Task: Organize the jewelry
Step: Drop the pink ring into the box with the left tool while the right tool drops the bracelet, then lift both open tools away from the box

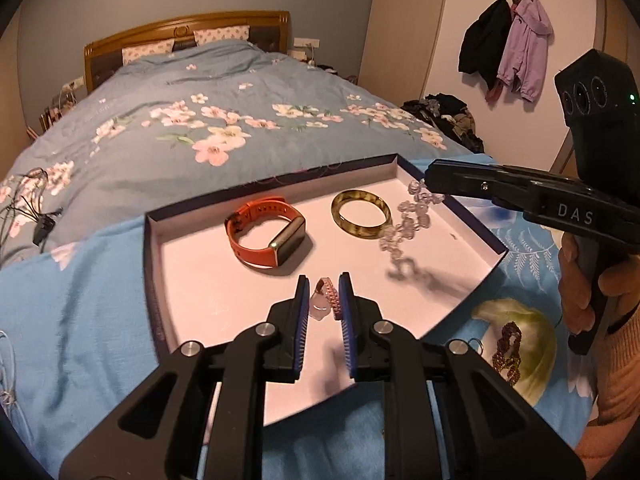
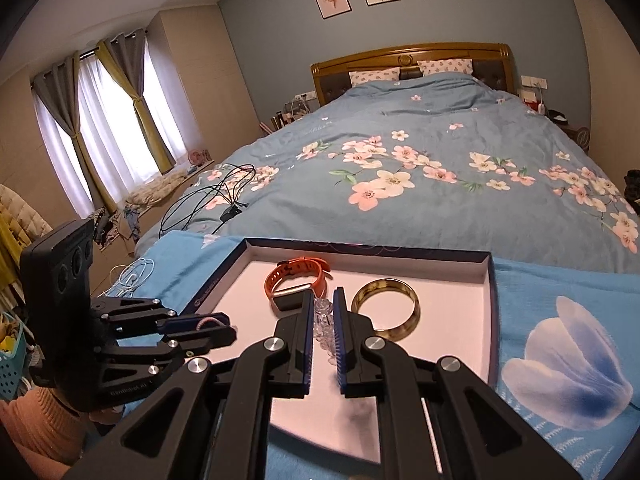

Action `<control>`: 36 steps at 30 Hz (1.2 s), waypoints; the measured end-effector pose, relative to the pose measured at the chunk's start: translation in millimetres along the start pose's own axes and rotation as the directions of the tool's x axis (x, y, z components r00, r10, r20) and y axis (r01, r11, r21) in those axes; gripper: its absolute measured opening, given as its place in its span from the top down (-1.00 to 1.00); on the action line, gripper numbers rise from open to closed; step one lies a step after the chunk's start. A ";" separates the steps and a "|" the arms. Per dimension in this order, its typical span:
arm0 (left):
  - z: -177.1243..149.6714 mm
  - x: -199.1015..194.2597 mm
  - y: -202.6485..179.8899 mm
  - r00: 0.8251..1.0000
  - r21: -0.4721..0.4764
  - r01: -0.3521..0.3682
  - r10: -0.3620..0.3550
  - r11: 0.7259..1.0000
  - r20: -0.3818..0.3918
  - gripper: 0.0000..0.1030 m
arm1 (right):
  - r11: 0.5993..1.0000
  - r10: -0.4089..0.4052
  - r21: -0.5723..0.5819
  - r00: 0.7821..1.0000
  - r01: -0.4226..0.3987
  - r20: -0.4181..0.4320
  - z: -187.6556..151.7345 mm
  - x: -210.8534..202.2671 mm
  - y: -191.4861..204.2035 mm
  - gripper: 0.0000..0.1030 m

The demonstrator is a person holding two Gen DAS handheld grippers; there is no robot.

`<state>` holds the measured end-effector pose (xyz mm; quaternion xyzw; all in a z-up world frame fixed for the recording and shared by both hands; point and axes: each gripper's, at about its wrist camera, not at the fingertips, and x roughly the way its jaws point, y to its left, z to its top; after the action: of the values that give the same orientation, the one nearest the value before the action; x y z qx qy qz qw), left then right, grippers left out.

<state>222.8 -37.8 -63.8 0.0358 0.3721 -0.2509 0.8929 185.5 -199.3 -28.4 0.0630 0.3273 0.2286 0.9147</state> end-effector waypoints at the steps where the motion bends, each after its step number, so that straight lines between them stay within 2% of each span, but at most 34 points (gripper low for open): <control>1: 0.5 3.4 0.4 1.000 -0.001 0.009 -0.009 1.000 -0.006 0.71 | 1.000 -0.001 0.001 1.000 0.001 -0.002 0.2 2.0 -0.6 0.84; 6: 3.9 21.7 2.8 0.999 0.000 0.019 -0.018 1.000 -0.041 0.71 | 1.000 -0.020 0.017 0.999 0.021 -0.036 -1.5 16.3 -7.5 0.84; 15: 9.4 50.6 7.2 0.996 -0.012 -0.010 0.009 1.000 -0.091 0.67 | 0.997 -0.061 0.037 0.995 0.064 -0.082 -7.1 30.1 -20.3 0.84; 17: 11.3 52.7 7.7 0.996 -0.020 -0.005 0.003 1.000 -0.089 0.61 | 0.996 -0.075 0.046 0.994 0.079 -0.081 -7.2 30.8 -23.4 0.80; 18: 12.4 53.6 9.1 0.996 -0.028 -0.003 0.001 1.000 -0.088 0.44 | 0.995 -0.079 0.050 0.993 0.083 -0.082 -7.2 31.1 -24.9 0.79; 19: 12.9 53.8 10.2 0.996 -0.033 -0.006 0.004 0.999 -0.087 0.37 | 0.994 -0.086 0.055 0.993 0.091 -0.084 -7.4 30.7 -26.9 0.77; 23: 12.7 46.2 11.8 0.998 -0.028 -0.024 0.022 0.999 -0.067 0.31 | 0.992 -0.112 0.057 0.990 0.117 -0.085 -8.3 24.3 -30.9 0.67; 24: 11.3 42.5 12.2 0.998 -0.023 -0.028 0.026 0.999 -0.060 0.23 | 0.990 -0.122 0.059 0.989 0.127 -0.080 -8.6 20.6 -32.5 0.65; 26: 6.7 33.3 13.5 0.998 -0.013 -0.050 0.050 0.999 -0.044 0.16 | 0.986 -0.152 0.063 0.986 0.156 -0.070 -9.4 12.6 -36.9 0.43; 29: -1.3 18.6 17.2 0.998 -0.006 -0.064 0.064 0.998 -0.028 0.14 | 0.969 -0.225 0.094 0.972 0.230 -0.064 -14.4 -4.7 -54.5 0.27; 31: -8.4 8.8 21.4 0.997 0.002 -0.079 0.079 0.997 -0.021 0.05 | 0.956 -0.252 0.134 0.964 0.262 -0.083 -20.0 -11.4 -70.0 0.24; 36: -23.7 -0.6 32.6 0.994 -0.002 -0.103 0.103 0.995 -0.032 0.04 | 0.948 -0.188 0.227 0.968 0.223 -0.166 -37.3 -1.8 -91.5 0.24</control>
<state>222.6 -3.3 -84.5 0.0572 0.3842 -0.2034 0.8987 195.4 -282.6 -80.7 0.1239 0.4221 0.0939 0.8931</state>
